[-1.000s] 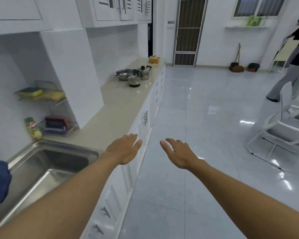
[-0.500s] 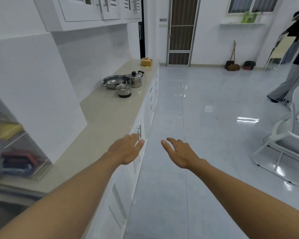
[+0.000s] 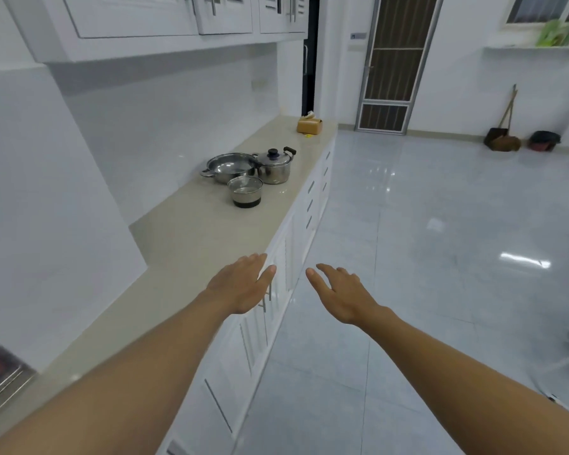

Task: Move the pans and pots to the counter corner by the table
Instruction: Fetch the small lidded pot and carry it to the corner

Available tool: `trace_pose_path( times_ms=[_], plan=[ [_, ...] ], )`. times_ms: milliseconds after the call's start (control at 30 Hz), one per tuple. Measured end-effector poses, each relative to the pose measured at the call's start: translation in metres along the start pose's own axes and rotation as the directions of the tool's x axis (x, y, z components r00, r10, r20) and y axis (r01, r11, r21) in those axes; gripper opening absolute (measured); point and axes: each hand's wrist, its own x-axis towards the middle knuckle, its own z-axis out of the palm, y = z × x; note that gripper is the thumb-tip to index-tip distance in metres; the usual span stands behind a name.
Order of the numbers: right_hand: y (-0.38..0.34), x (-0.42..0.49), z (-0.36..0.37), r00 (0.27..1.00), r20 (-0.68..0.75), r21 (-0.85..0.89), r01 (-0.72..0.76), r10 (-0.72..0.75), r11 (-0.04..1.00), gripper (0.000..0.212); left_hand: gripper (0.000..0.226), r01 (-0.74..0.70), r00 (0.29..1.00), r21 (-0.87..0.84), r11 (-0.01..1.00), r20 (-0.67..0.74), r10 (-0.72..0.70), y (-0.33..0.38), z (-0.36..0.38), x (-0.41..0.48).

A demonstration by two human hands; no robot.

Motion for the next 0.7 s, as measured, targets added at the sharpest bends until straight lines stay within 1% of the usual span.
trace_pose_path(
  times_ms=[100, 233, 367, 433, 533, 633, 700],
  plan=[
    [0.010, 0.042, -0.009, 1.000, 0.013, -0.005, 0.023, -0.023, 1.000, 0.116, 0.066, 0.024, 1.000, -0.007, 1.000, -0.001, -0.024, -0.003, -0.002, 0.043],
    [0.021, 0.106, -0.018, 0.999, 0.018, -0.014, 0.028, -0.027, 1.000, 0.114, 0.066, 0.036, 0.999, -0.008, 0.999, -0.006, -0.036, -0.013, -0.004, 0.101],
    [0.022, 0.167, -0.022, 0.999, 0.020, -0.010, 0.033, -0.033, 0.999, 0.114, 0.065, 0.031, 0.999, -0.006, 0.999, -0.013, -0.031, -0.032, -0.011, 0.158],
    [0.020, 0.216, -0.021, 1.000, 0.011, 0.018, 0.012, -0.012, 1.000, 0.116, 0.065, 0.029, 0.999, -0.011, 1.000, -0.021, -0.029, -0.051, -0.018, 0.203],
    [0.014, 0.249, -0.025, 0.999, 0.004, 0.013, 0.031, -0.032, 0.999, 0.116, 0.064, 0.023, 1.000, -0.005, 1.000, -0.014, -0.023, -0.067, -0.030, 0.235],
    [0.003, 0.301, -0.024, 1.000, -0.002, 0.025, 0.019, -0.019, 1.000, 0.110, 0.055, 0.042, 0.999, -0.006, 0.999, -0.033, -0.042, -0.092, -0.047, 0.283],
    [-0.004, 0.330, -0.022, 1.000, -0.012, 0.026, 0.022, -0.021, 0.999, 0.096, 0.057, 0.052, 0.998, -0.011, 0.999, -0.040, -0.052, -0.107, -0.055, 0.310]
  ],
)
